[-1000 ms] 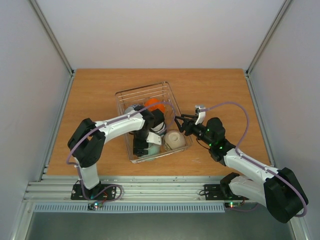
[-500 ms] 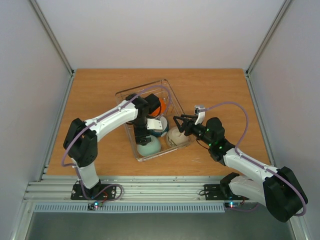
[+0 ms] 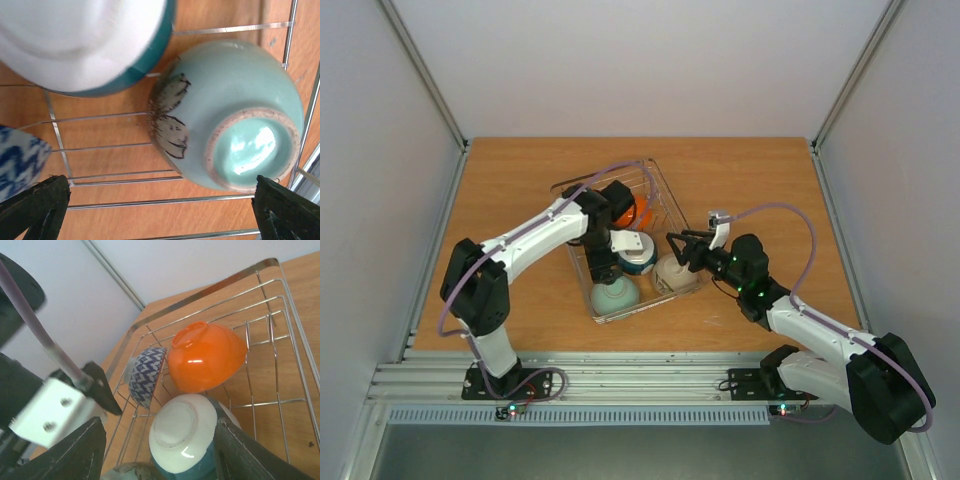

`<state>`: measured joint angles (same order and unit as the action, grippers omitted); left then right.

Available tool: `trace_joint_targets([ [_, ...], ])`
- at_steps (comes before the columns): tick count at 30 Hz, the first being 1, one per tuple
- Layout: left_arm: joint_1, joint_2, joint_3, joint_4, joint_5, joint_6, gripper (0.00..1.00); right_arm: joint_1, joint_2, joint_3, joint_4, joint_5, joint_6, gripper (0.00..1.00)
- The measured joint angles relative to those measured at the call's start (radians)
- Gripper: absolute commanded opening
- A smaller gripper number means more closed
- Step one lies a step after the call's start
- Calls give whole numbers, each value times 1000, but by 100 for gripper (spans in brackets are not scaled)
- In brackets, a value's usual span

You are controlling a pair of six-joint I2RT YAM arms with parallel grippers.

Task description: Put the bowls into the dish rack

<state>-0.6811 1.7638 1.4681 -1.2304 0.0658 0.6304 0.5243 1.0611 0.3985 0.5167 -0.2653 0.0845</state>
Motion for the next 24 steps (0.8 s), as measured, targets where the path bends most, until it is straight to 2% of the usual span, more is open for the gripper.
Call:
trace_joint_targets([
  [4,26,-32,39,26,34,-35,99,0,0,39,-89,7,-2,59],
  [14,51,-191,79,162,127,-217,100,0,-23,250,-450,106,-32,59],
  [24,167,-383,-104,408,180,-422,99,0,-80,337,-738,251,-79,59],
])
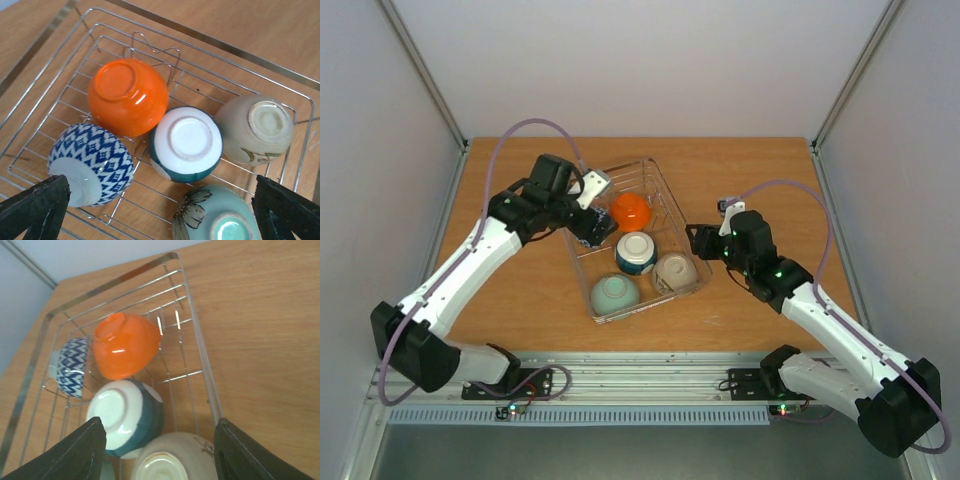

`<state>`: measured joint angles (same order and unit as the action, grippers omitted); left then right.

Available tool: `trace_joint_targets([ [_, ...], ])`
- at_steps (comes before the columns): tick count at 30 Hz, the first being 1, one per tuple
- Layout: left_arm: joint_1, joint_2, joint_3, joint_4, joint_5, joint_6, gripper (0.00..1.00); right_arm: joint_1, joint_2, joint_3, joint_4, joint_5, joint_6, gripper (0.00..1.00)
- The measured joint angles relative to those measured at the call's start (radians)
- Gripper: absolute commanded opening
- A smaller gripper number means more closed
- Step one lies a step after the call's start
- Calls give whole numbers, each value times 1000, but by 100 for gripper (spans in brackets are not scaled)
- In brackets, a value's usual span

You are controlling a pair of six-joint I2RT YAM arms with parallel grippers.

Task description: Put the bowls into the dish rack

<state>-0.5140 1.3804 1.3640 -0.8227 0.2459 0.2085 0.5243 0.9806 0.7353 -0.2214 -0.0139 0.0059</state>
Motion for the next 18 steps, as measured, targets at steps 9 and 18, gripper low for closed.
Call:
trace_joint_targets([
  [9,101,-132,-169,161,30,-127,98,0,-8,52,-178,65,-35,59],
  [18,208,-199,-254,257,5,-232,97,0,-105,63,-331,200,-35,60],
])
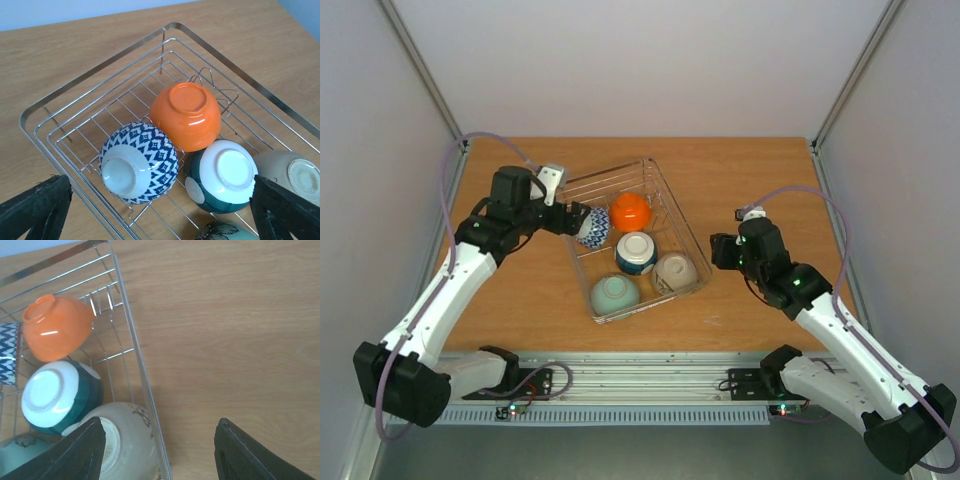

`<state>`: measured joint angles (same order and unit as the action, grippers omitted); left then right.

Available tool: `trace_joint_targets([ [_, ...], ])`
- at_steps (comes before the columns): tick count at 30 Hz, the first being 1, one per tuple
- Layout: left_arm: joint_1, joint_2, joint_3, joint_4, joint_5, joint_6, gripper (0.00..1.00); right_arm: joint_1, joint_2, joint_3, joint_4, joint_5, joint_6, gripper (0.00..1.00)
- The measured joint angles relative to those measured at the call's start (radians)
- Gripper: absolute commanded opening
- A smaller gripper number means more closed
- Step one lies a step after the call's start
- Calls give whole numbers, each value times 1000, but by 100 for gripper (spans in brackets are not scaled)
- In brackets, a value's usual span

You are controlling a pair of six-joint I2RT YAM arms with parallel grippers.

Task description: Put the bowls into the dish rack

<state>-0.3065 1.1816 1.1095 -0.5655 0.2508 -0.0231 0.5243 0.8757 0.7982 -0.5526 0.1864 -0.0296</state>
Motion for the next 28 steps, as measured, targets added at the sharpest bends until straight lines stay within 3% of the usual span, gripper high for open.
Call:
trace_joint_targets([
  [8,4,-124,-80,55,-9,2,99,0,-28,28,-105,21,0,61],
  [28,4,-156,-135,48,13,84,99,0,-76,24,-161,41,-3,59],
])
